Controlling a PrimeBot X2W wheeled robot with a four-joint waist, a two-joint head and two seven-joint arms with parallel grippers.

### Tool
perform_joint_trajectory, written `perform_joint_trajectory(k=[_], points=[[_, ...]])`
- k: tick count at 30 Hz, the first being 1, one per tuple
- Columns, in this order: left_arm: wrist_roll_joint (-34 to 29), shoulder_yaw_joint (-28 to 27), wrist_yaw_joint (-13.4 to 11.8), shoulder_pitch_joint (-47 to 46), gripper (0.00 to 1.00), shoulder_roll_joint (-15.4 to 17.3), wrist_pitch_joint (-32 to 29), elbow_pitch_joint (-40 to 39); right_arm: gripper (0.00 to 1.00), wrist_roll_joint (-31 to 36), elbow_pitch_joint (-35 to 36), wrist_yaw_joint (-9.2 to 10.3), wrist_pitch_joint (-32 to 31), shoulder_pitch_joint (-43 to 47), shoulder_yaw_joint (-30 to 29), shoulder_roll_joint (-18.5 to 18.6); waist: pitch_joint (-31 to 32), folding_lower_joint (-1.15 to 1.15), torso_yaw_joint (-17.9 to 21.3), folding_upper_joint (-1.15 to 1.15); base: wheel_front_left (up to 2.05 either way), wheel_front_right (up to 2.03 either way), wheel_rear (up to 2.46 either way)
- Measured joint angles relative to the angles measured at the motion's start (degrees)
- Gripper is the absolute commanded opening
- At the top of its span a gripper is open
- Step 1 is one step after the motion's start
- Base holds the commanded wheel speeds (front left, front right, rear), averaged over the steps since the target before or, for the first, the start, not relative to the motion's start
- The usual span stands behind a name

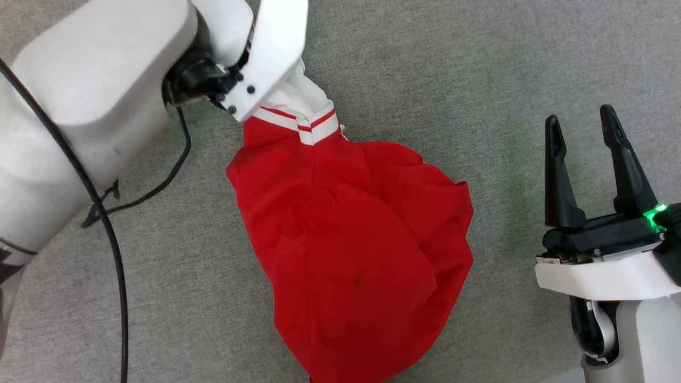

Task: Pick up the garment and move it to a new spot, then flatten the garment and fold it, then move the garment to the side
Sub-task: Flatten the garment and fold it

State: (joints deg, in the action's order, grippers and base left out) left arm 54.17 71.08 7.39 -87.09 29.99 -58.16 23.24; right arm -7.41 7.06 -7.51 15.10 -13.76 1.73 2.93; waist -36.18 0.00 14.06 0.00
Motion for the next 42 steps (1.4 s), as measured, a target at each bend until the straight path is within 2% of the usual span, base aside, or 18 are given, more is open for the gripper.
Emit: perform_joint_trajectory(k=[4, 11, 12, 18, 25, 29, 33, 39, 40, 41, 42], points=[[0.4, 1.4, 0.0, 0.1, 0.0, 0.3, 5.1, -1.2, 1.0, 0.4, -0.5, 0.01, 0.0, 0.1, -0.4, 0.0, 1.2, 0.0, -0.6, 0.0, 0.0, 0.0, 0.0], [1.3, 1.9, 0.0, 0.6, 0.0, 2.6, 18.6, -4.4, 1.0, 2.5, -1.5, 0.0, 0.0, 2.3, -0.4, 0.0, 6.2, 0.0, -3.2, 0.0, 0.0, 0.0, 0.0], [1.3, 1.9, 0.0, 0.6, 0.0, 2.6, 18.6, -4.4, 1.0, 2.5, -1.5, 0.0, 0.0, 2.3, -0.4, 0.0, 6.2, 0.0, -3.2, 0.0, 0.0, 0.0, 0.0], [2.7, 0.8, 0.0, 6.2, 0.0, 9.1, 29.6, -7.8, 1.0, 4.1, -2.3, 0.0, 0.0, 4.9, -0.5, 0.0, 11.3, -0.01, -6.8, 0.0, 0.0, 0.0, 0.0], [5.8, 0.0, -4.6, 20.1, 0.0, 19.2, 39.5, -10.7, 1.0, 5.2, -3.1, 0.01, 0.0, 7.3, -0.2, 0.0, 16.6, 0.0, -10.9, 0.0, 0.0, 0.0, 0.0], [9.3, -0.1, -7.5, 28.8, 0.0, 23.5, 44.7, -11.0, 1.0, 5.6, -3.4, 0.01, 0.0, 8.4, 0.0, 0.0, 18.8, -0.01, -12.5, 0.0, 0.0, 0.0, 0.0], [14.0, 0.2, -9.3, 38.0, 0.0, 25.2, 48.2, -11.2, 1.0, 5.9, -3.8, 0.0, 0.0, 9.2, 0.2, 0.0, 20.1, -0.01, -13.1, 0.0, 0.0, 0.0, 0.0], [18.0, 0.6, -11.9, 47.7, 0.0, 24.8, 52.9, -11.4, 1.0, 6.4, -5.0, 0.0, 0.0, 10.4, 0.1, 0.0, 21.6, -0.01, -12.9, 0.0, 0.0, 0.0, 0.0], [18.3, 0.3, -12.2, 48.2, 0.35, 24.5, 54.1, -11.3, 1.0, 6.5, -5.0, 0.01, 0.0, 10.4, 0.1, 0.0, 21.9, -0.01, -13.0, 0.0, 0.0, 0.0, 0.0], [18.2, 0.0, -12.8, 48.5, 1.0, 24.1, 55.6, -11.1, 1.0, 6.8, -5.0, 0.0, 0.0, 10.3, 0.1, 0.0, 22.3, -0.01, -13.0, 0.0, 0.0, 0.0, 0.0], [18.0, -0.6, -13.6, 48.8, 1.0, 23.8, 57.4, -11.0, 1.0, 7.1, -5.0, 0.0, 0.0, 10.3, 0.1, 0.0, 22.7, -0.01, -13.1, 0.0, 0.0, 0.0, 0.0]])
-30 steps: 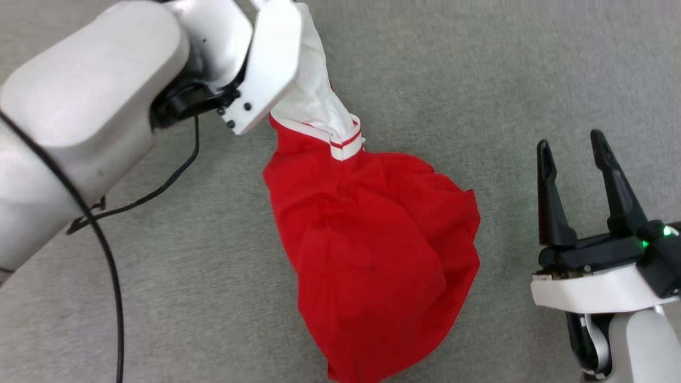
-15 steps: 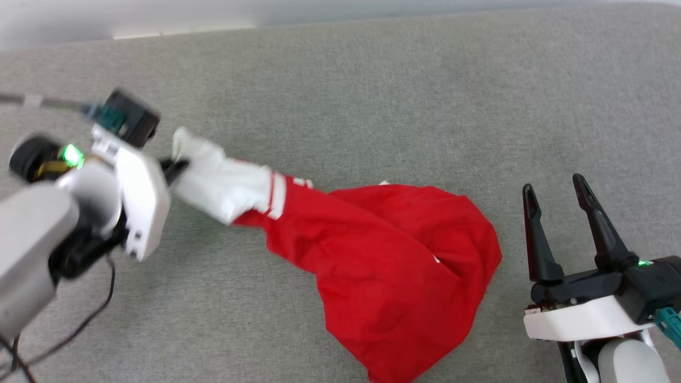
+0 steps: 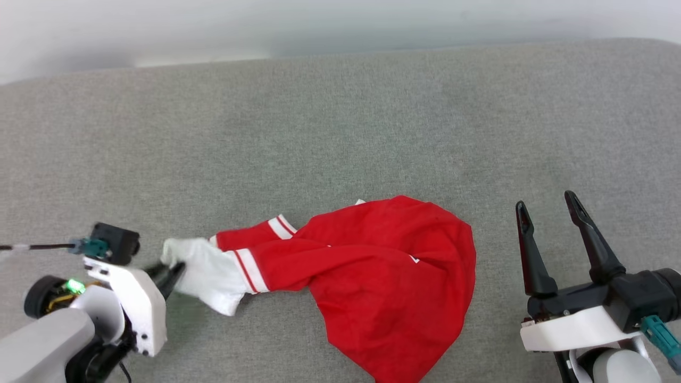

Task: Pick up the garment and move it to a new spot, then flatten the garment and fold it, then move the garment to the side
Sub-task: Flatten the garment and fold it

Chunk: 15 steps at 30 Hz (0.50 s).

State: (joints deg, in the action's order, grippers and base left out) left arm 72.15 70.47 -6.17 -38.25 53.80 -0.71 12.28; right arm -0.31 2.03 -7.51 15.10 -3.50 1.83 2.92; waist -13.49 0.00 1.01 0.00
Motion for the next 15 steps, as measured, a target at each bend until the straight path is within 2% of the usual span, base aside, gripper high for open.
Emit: perform_joint_trajectory(k=[4, 8, 11, 15], points=[[-2.0, -2.7, -3.7, 0.2, 1.0, -0.3, 8.1, -0.2, 1.0, 2.4, 0.6, 0.0, 0.0, -1.7, 0.0, 0.0, 1.8, 0.0, -0.3, 0.0, 0.0, 0.0, 0.0], [-4.3, -6.1, -8.9, 1.4, 1.0, -0.5, 14.6, -1.5, 1.0, 6.0, 1.4, 0.0, 0.0, -5.2, 1.3, 0.6, 3.7, 0.0, -0.5, 0.0, 0.0, 0.0, 0.0], [-7.1, -9.8, -13.2, 3.8, 1.0, -1.4, 15.6, -3.4, 1.0, 6.6, 0.6, 0.0, 0.0, -8.5, 3.5, 4.3, 5.0, 0.0, -0.6, 0.0, 0.0, 0.0, 0.0], [-14.3, -20.8, -18.5, 9.6, 1.0, -4.4, 15.8, -8.6, 1.0, 5.6, -3.4, 0.0, 0.0, -13.3, 9.2, 10.9, 6.3, -0.01, -0.6, 0.0, 0.0, 0.0, 0.0]])
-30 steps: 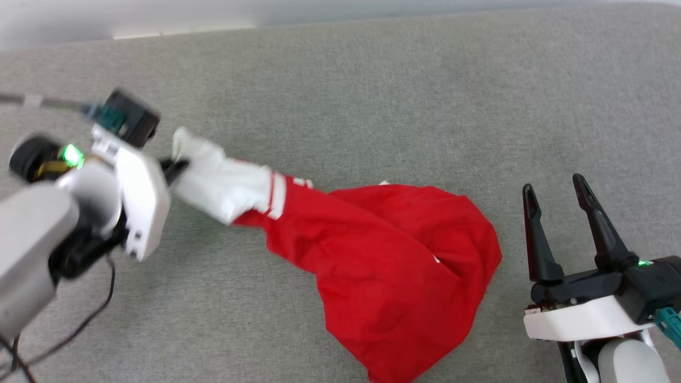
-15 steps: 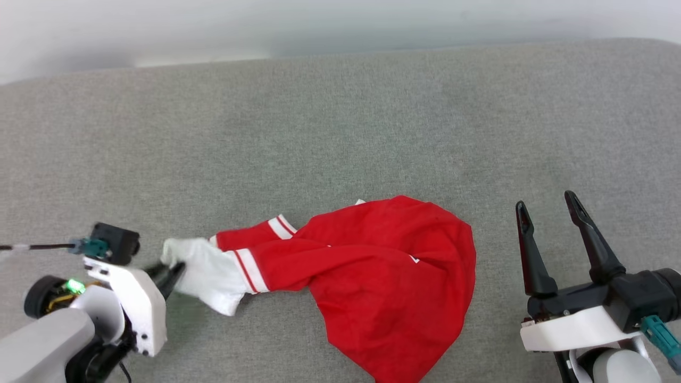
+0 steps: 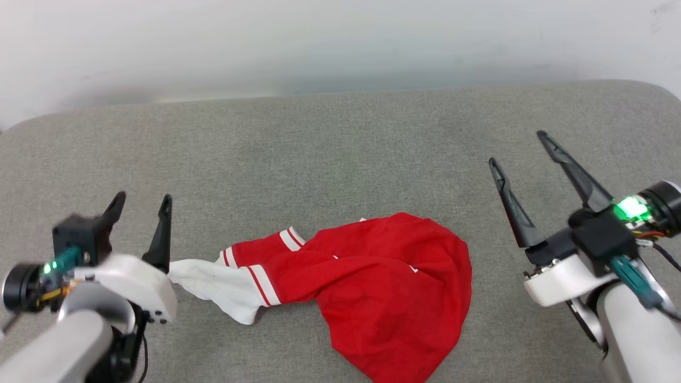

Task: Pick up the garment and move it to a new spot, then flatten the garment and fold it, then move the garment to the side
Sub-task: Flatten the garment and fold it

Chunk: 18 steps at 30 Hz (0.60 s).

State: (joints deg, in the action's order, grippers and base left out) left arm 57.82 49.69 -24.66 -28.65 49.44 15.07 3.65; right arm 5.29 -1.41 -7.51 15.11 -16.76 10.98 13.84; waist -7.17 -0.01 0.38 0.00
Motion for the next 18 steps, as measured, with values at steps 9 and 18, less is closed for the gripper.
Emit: perform_joint_trajectory(k=[9, 18], points=[[-19.1, -20.2, -7.6, 19.9, 1.0, -9.4, 0.0, -10.4, 1.0, -18.3, -4.6, 0.0, -20.9, -12.9, 23.0, 16.7, 0.4, 0.0, -0.6, 0.0, 0.0, 0.0, 0.0], [-33.2, -32.8, -6.8, 29.6, 1.0, -21.6, 0.0, -15.4, 1.0, -44.1, 0.1, 0.0, -48.7, -26.9, 44.1, 28.4, -2.2, 0.0, -2.0, 0.0, 0.0, 0.0, 0.0]])
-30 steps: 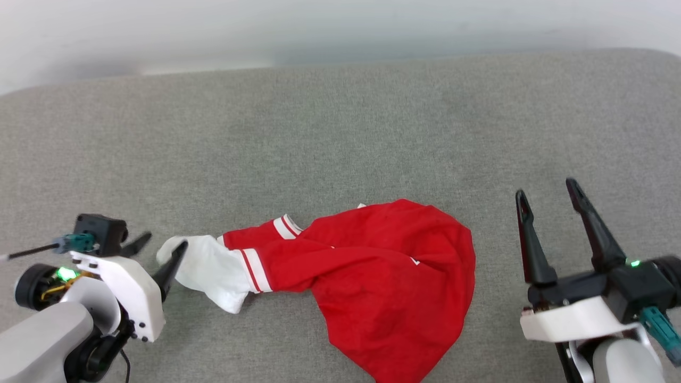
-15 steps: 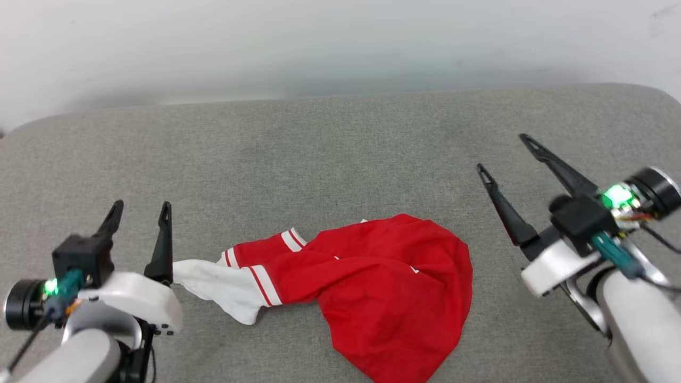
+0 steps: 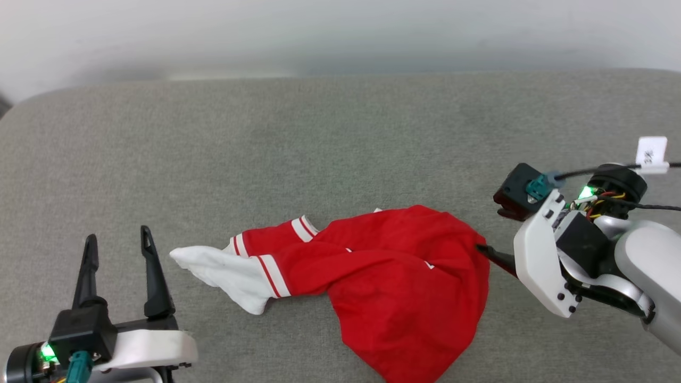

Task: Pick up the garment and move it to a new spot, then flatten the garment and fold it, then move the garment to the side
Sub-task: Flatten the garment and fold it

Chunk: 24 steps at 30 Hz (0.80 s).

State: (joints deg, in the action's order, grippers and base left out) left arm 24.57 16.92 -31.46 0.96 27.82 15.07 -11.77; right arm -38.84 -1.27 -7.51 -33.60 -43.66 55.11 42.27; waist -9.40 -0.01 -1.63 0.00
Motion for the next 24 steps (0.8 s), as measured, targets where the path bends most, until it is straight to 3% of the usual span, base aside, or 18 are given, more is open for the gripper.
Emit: perform_joint_trajectory(k=[6, 12, 16, 17, 18, 19, 24], points=[[-6.6, -3.9, 4.4, 0.9, 1.0, -7.9, 0.0, -0.4, 1.0, -9.5, -5.3, 0.0, -5.6, -5.5, 6.9, -0.6, -3.3, 0.0, -1.7, 0.0, 0.0, 0.0, 0.0], [-11.2, -6.7, 9.0, 0.5, 1.0, -13.6, 0.0, 1.2, 1.0, -12.9, -14.6, 0.01, -4.4, -6.5, 14.0, -5.6, -6.3, 0.01, -3.7, 0.0, 0.0, 0.0, 0.0], [-13.3, -8.7, 11.6, 0.0, 1.0, -16.2, 0.0, 2.1, 1.0, -13.3, -17.7, 0.01, -2.5, -6.5, 15.8, -6.9, -7.0, 0.0, -4.6, 0.0, 0.0, 0.0, 0.0], [-13.8, -9.3, 12.1, 0.0, 1.0, -16.8, 0.0, 2.3, 0.64, -13.3, -18.1, 0.01, -1.7, -6.5, 16.1, -7.0, -7.0, 0.0, -4.6, 0.0, 0.0, 0.0, 0.0], [-14.2, -9.8, 12.6, 0.1, 1.0, -17.3, 0.0, 2.5, 0.15, -13.2, -18.4, 0.01, -0.4, -6.5, 16.4, -7.1, -6.8, 0.0, -4.5, 0.0, 0.0, 0.0, 0.0], [-14.5, -10.5, 13.0, 0.1, 1.0, -17.7, 0.0, 2.6, 0.0, -12.6, -18.5, 0.01, 1.0, -6.7, 16.8, -7.2, -6.6, 0.0, -4.2, 0.0, 0.0, 0.0, 0.0], [-16.1, -13.0, 15.1, 1.2, 1.0, -19.6, 0.0, 3.6, 0.0, -10.5, -19.1, 0.0, 8.7, -10.9, 18.1, -7.3, -4.7, 0.01, -2.9, 0.0, 0.0, 0.0, 0.0]])
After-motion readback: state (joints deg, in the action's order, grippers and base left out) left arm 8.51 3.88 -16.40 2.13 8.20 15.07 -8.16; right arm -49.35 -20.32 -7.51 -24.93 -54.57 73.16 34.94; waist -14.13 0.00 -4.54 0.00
